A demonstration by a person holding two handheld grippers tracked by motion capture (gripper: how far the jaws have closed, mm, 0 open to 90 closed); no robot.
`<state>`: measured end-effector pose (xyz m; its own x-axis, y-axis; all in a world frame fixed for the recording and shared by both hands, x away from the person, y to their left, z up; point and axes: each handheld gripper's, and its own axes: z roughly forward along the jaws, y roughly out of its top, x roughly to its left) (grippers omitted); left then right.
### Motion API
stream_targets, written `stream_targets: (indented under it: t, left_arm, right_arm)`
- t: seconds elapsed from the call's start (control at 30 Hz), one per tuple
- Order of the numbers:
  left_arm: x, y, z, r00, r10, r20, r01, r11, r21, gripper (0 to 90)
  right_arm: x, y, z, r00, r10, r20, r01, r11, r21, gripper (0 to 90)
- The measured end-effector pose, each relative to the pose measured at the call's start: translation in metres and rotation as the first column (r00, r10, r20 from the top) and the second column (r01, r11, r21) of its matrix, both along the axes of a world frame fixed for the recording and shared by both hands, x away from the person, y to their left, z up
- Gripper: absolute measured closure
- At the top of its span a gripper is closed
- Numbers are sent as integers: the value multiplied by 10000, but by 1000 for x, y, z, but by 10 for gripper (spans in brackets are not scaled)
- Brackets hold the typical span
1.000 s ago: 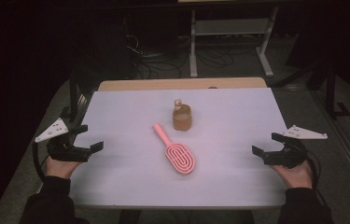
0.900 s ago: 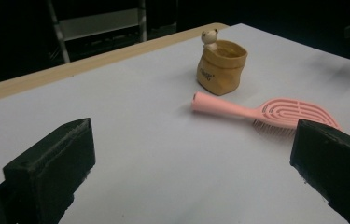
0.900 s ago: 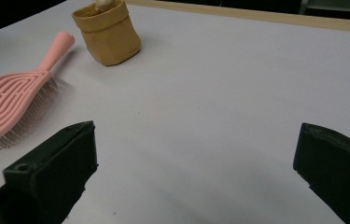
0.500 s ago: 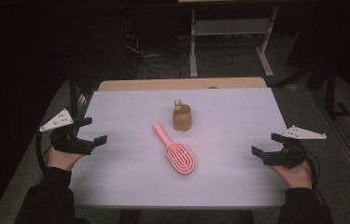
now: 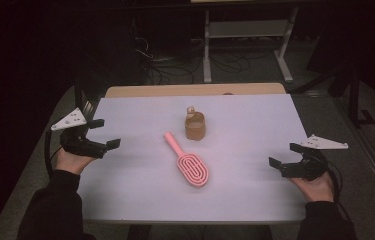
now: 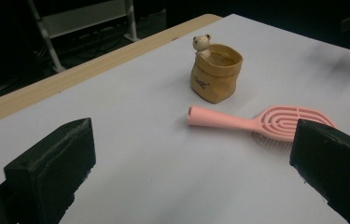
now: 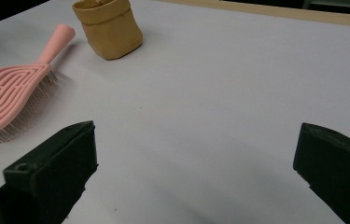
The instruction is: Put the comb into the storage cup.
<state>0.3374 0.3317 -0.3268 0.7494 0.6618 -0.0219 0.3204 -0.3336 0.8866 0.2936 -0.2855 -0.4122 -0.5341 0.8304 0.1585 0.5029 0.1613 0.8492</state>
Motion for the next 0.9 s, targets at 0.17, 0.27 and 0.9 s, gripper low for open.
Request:
stream_targets:
  t: [0.17, 0.27, 0.9]
  left_arm:
    - [6, -7, 7, 9998, -169, 68, 167, 9995, 250, 1]
    - [9, -9, 10, 9997, -174, 152, 171, 9996, 232, 1]
    - [33, -29, 13, 9978, -638, -171, 645, 9969, 446, 1]
  right_arm:
    - [0, 0, 0, 10000, 11, 8, -11, 10000, 9, 0]
    - [0, 0, 0, 10000, 25, 0, -25, 10000, -15, 0]
    - [0, 0, -3, 9999, 51, -92, -52, 10000, -61, 0]
